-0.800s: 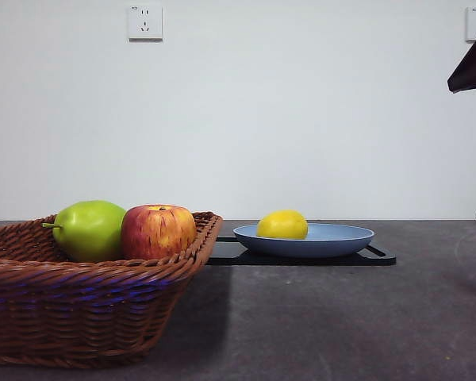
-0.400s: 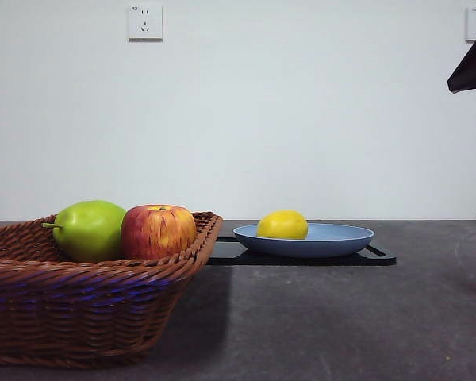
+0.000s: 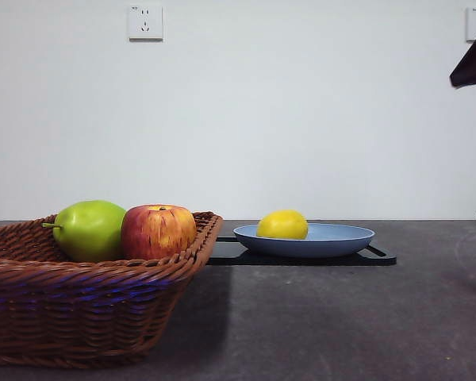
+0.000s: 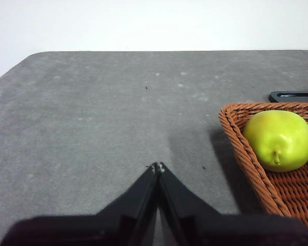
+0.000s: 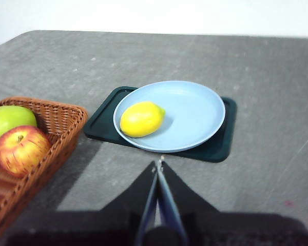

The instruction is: Take the lemon from the basket,put the lemon in the plate,hand out the plate

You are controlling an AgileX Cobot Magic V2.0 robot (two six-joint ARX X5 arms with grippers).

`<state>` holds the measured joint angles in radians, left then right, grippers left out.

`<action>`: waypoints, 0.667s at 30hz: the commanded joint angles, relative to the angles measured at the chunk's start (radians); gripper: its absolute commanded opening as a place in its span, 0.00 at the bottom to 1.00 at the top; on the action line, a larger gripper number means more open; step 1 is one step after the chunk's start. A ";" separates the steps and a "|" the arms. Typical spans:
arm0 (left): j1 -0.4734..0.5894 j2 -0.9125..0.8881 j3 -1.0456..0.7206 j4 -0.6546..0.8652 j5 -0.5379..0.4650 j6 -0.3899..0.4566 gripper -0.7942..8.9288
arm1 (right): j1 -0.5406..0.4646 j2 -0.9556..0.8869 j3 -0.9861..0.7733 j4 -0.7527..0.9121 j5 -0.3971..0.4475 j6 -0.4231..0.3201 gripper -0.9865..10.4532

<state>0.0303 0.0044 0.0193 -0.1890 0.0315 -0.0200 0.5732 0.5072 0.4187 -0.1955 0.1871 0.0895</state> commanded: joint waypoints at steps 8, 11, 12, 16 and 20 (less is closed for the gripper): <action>0.003 -0.003 -0.002 -0.003 0.000 -0.006 0.09 | -0.330 -0.256 -0.130 -0.008 -0.348 -0.099 0.09; 0.003 -0.003 -0.002 -0.003 -0.002 -0.006 0.09 | -0.416 -0.328 -0.201 -0.006 -0.383 -0.098 0.09; 0.003 -0.003 -0.002 -0.002 -0.002 -0.006 0.09 | -0.433 -0.344 -0.221 -0.006 -0.385 -0.098 0.09; 0.003 -0.003 -0.002 -0.003 -0.001 -0.006 0.09 | -0.488 -0.405 -0.297 -0.005 -0.384 -0.099 0.09; 0.003 -0.003 -0.002 -0.003 -0.001 -0.006 0.09 | -0.515 -0.441 -0.350 0.005 -0.378 -0.100 0.09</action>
<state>0.0303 0.0044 0.0193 -0.1890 0.0296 -0.0200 0.0593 0.0715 0.0731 -0.2081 -0.1902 -0.0010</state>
